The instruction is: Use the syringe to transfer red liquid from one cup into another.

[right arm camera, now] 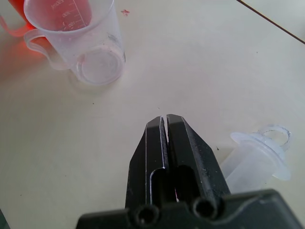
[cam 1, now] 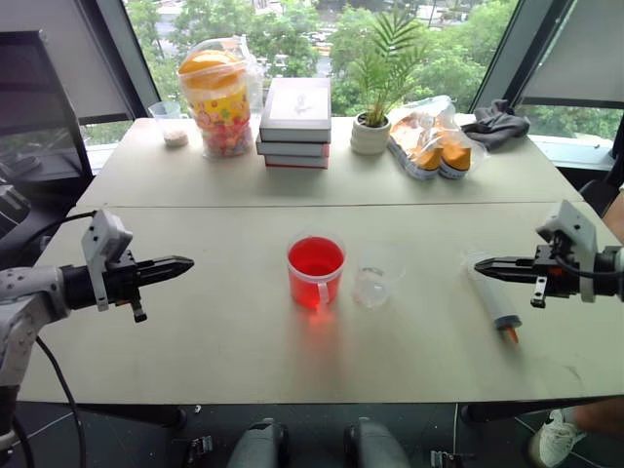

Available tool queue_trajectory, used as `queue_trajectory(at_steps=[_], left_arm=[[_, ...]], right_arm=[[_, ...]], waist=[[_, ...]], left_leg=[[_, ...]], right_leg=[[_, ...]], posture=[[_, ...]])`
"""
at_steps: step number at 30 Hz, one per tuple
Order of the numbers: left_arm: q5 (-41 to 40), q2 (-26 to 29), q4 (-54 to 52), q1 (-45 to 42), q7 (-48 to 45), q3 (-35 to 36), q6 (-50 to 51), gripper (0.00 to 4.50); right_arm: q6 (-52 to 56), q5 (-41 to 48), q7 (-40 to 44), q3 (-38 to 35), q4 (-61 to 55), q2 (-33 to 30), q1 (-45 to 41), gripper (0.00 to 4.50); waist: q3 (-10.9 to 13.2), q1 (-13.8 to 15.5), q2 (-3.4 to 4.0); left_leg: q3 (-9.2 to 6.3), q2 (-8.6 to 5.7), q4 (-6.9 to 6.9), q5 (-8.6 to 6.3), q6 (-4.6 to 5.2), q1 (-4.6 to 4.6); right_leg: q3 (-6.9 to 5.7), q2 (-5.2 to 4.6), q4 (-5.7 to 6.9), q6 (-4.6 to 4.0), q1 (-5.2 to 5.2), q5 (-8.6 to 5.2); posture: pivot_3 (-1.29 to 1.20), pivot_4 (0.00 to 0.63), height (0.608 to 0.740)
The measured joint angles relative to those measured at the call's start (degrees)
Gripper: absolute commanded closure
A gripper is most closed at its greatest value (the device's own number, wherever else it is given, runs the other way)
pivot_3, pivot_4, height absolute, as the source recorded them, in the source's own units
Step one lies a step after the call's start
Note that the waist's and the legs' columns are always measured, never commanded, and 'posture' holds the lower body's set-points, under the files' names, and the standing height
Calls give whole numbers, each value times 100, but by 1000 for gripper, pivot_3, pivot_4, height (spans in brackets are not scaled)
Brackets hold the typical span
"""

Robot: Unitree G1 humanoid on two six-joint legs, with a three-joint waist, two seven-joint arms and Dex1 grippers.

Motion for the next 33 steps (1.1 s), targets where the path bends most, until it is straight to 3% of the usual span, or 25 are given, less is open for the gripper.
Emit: queue_trajectory(at_steps=[32,33], left_arm=[[-5,-23,-146,177,-49,-159,-82,4480],[-5,-34,-147,142,-41,-190,-82,4500]], right_arm=[[135,37,-212,0,-202,2,84,4500],[135,22,-264,0,-202,2,72,4242]], waist=[[0,0,0],[0,-1,0]], left_leg=[[0,0,3,0,0,0],[0,0,4,0,0,0]], right_leg=[[0,0,3,11,0,6],[0,0,3,11,0,6]], posture=[[0,150,740],[0,150,740]])
